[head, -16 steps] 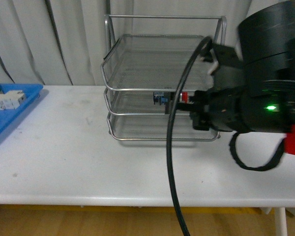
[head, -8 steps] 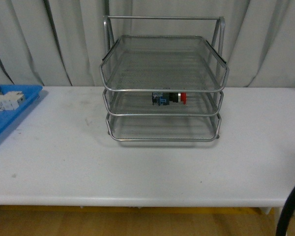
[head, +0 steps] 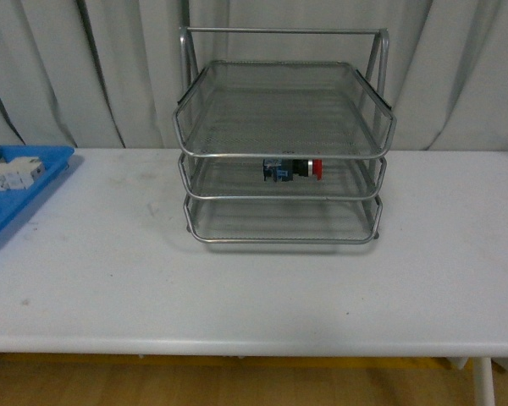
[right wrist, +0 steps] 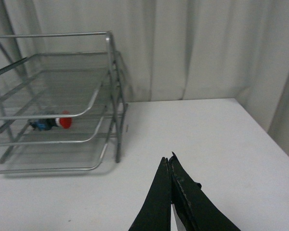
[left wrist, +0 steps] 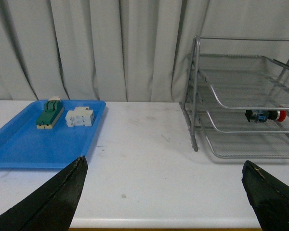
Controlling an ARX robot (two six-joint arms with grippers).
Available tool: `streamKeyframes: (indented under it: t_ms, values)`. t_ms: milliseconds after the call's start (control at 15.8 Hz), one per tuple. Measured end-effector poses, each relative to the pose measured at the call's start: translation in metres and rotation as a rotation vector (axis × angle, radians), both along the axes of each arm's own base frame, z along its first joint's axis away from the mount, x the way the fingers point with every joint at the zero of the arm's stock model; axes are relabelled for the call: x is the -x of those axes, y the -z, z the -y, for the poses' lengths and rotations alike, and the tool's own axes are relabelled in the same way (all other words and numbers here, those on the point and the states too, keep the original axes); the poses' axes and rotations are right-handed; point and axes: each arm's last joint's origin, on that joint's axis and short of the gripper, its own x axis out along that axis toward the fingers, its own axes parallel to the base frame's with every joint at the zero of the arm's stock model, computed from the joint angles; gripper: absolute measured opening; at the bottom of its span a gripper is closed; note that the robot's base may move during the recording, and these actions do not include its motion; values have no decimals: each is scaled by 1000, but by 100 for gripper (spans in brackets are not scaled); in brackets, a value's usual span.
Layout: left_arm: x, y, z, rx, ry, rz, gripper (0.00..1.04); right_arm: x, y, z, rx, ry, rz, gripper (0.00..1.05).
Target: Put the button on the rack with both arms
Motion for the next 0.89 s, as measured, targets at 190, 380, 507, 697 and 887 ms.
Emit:
streamKeyframes:
  t_ms: [190,380,507,697,887]
  values:
    - [0,0,0,0,0,0,98,12,0,3,0,10,-2,2]
    - [0,0,0,0,0,0,98,22,-1,3,0,10,4,2]
    - [0,0,0,0,0,0,98,28,-4,3,0,10,13,2]
    - [0,0,0,0,0,0,98,37,-6,3,0,10,21,2]
    - [0,0,0,0,0,0,98,42,-7,3,0,10,23,2]
